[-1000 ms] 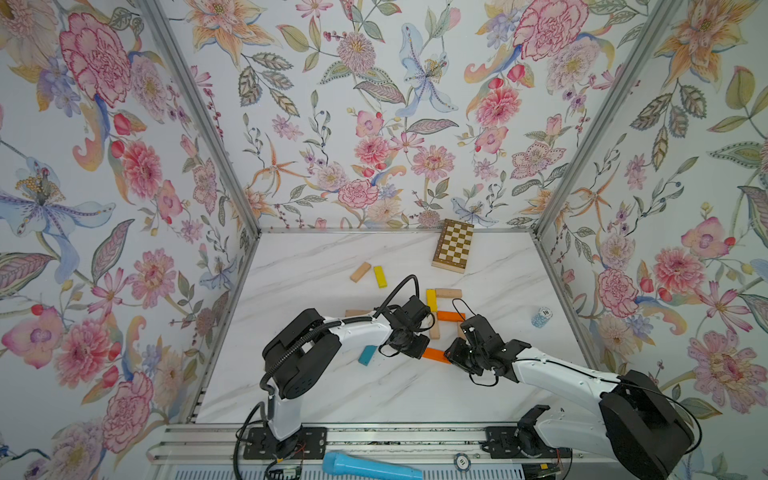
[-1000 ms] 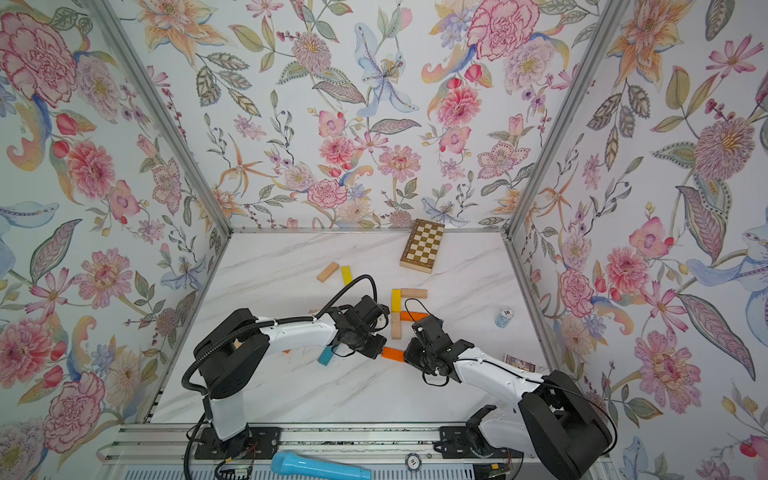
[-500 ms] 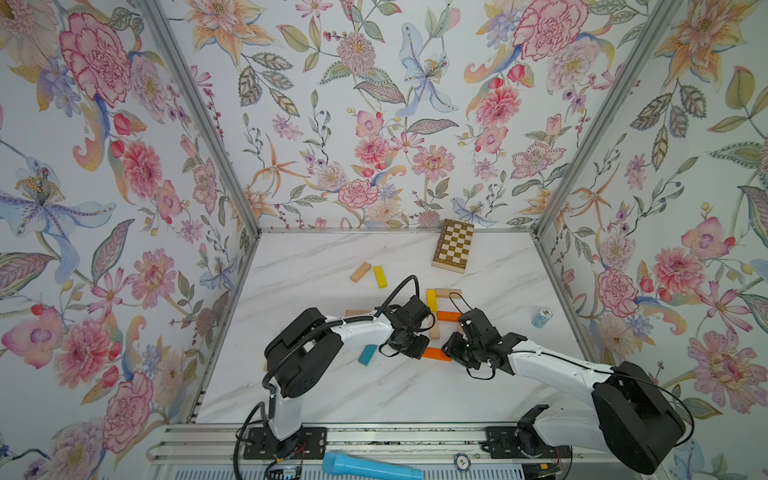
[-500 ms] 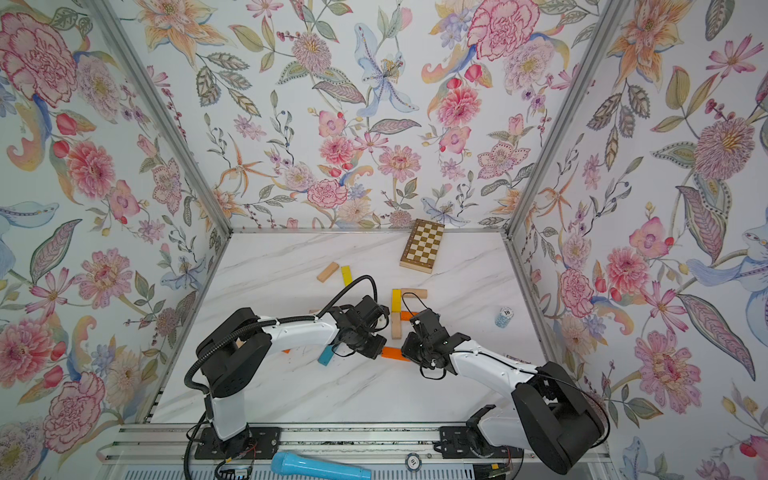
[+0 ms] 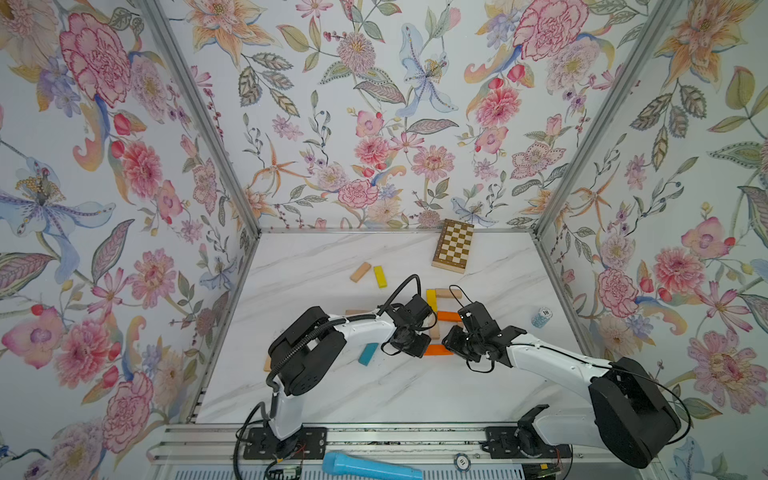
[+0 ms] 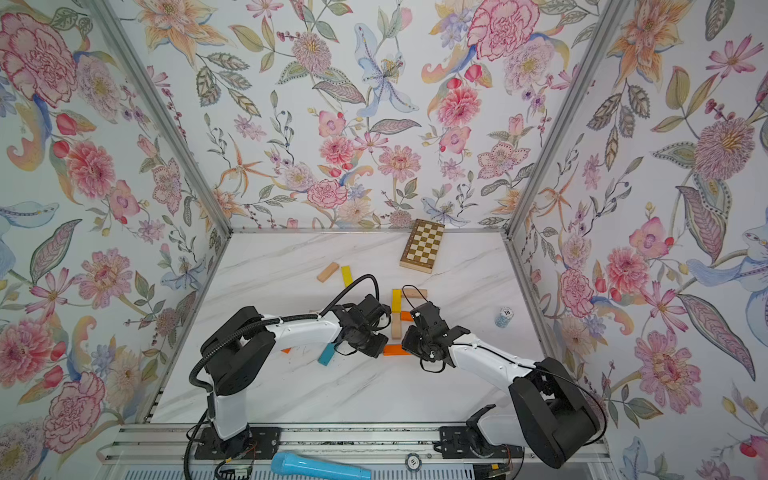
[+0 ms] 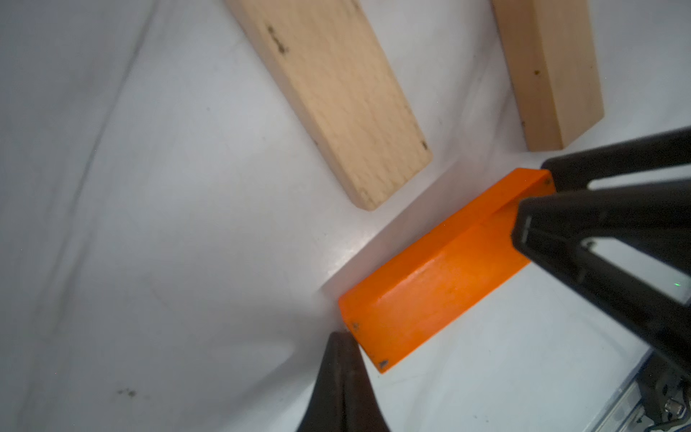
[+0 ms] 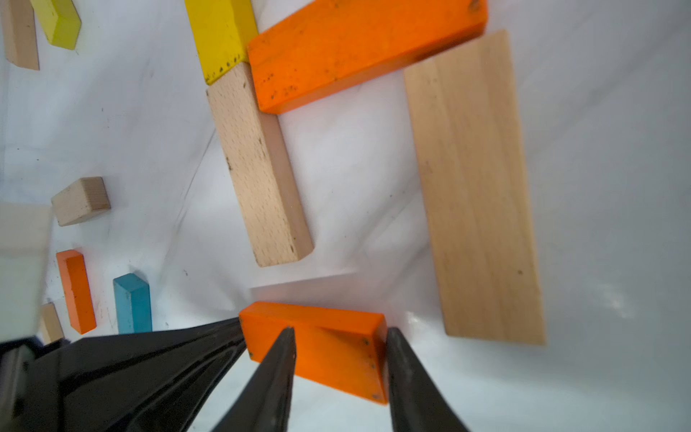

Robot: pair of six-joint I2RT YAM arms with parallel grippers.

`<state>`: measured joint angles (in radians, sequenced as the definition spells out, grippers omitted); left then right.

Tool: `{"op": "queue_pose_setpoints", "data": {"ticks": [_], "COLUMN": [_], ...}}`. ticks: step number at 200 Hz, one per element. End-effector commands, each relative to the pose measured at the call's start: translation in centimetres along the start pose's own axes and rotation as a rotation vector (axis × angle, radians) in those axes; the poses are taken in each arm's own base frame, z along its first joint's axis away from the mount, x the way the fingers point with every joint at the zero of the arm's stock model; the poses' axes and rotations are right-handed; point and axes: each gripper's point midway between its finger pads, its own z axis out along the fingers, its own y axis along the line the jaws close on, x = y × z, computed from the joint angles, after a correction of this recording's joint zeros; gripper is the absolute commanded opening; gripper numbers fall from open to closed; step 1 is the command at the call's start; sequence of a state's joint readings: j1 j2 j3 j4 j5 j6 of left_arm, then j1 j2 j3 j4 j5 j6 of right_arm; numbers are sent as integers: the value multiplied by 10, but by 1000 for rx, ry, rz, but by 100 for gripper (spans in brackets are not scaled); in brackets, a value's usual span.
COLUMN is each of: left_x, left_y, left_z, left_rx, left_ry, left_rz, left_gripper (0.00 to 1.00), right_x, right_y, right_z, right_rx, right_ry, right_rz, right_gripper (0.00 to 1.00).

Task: Assemble the number 6 with building blocks
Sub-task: Assemble the building block at the center of the board.

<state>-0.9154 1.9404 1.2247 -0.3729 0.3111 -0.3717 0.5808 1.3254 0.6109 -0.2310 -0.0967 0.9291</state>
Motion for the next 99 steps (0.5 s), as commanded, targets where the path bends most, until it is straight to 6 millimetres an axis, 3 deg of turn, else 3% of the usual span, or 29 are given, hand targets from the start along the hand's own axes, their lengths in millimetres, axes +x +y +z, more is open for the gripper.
{"op": "queue_pose_setpoints", "data": {"ticks": [1, 69, 99], "left_x": [-14, -18, -17], "left_y": [-8, -9, -7], "left_z": [-2, -2, -1], "left_rx": [33, 41, 42], "left_ry": [-24, -31, -33], "left_rz": [19, 11, 2], "left_gripper": [0, 0, 0], "right_x": [-7, -25, -43], "right_y": [9, 20, 2], "right_z": [-2, -18, -33], "right_rx": [-17, -20, -7], "right_ry": [-2, -45, -88], "right_rz": [-28, -70, -25], "right_gripper": [43, 62, 62]}}
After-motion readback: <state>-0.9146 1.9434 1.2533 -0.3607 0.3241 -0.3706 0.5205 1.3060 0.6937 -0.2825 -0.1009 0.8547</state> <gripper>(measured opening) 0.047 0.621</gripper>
